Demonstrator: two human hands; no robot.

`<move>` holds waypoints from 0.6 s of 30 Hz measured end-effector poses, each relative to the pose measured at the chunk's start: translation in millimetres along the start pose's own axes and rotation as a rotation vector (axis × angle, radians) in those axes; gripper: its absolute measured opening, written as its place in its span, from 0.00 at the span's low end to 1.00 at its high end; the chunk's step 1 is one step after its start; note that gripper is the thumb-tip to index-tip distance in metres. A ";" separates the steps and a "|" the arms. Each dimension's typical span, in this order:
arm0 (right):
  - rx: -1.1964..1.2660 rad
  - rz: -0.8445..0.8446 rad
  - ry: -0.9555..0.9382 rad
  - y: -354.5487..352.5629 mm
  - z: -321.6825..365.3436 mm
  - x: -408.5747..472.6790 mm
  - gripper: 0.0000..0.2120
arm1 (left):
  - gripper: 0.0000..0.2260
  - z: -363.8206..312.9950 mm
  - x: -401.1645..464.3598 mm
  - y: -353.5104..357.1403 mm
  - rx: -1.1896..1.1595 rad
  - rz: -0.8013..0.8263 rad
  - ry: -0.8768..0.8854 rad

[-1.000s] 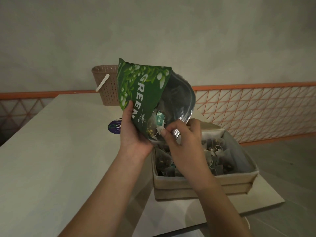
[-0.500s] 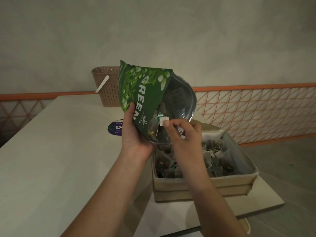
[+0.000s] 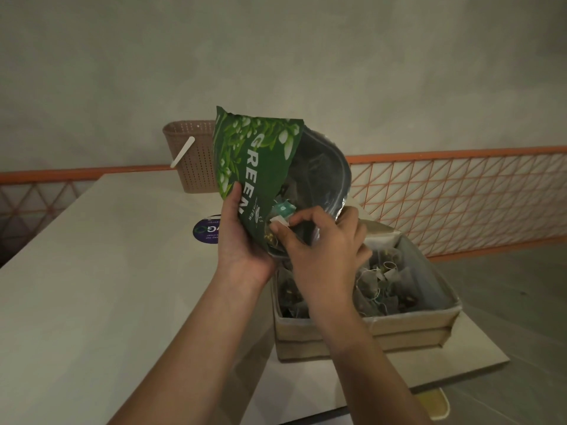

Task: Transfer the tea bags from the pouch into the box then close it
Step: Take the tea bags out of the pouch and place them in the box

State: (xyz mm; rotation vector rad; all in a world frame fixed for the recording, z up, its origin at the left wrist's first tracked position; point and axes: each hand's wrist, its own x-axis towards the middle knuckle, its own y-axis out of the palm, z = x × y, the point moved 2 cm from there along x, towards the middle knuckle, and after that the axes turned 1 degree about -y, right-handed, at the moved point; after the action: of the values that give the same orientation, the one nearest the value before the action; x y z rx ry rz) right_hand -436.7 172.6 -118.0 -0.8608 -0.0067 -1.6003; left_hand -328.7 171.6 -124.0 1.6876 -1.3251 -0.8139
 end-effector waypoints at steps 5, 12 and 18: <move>-0.042 -0.025 -0.030 -0.2 -1.9 0.7 0.13 | 0.28 -0.7 0.5 -2.1 0.004 -0.007 0.009; 0.024 -0.034 -0.079 -6.3 -2.5 1.5 0.09 | 0.28 -1.9 1.9 -5.6 0.018 -0.005 -0.005; -0.015 -0.154 -0.164 -14.0 -7.4 -1.5 0.09 | 0.28 -1.6 0.6 -3.5 -0.011 0.005 0.010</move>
State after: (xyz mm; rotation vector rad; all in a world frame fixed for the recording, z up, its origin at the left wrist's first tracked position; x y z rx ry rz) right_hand -452.6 173.9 -117.8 -1.0212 -0.1816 -1.6703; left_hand -325.7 171.7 -126.4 1.6771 -1.3160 -0.8073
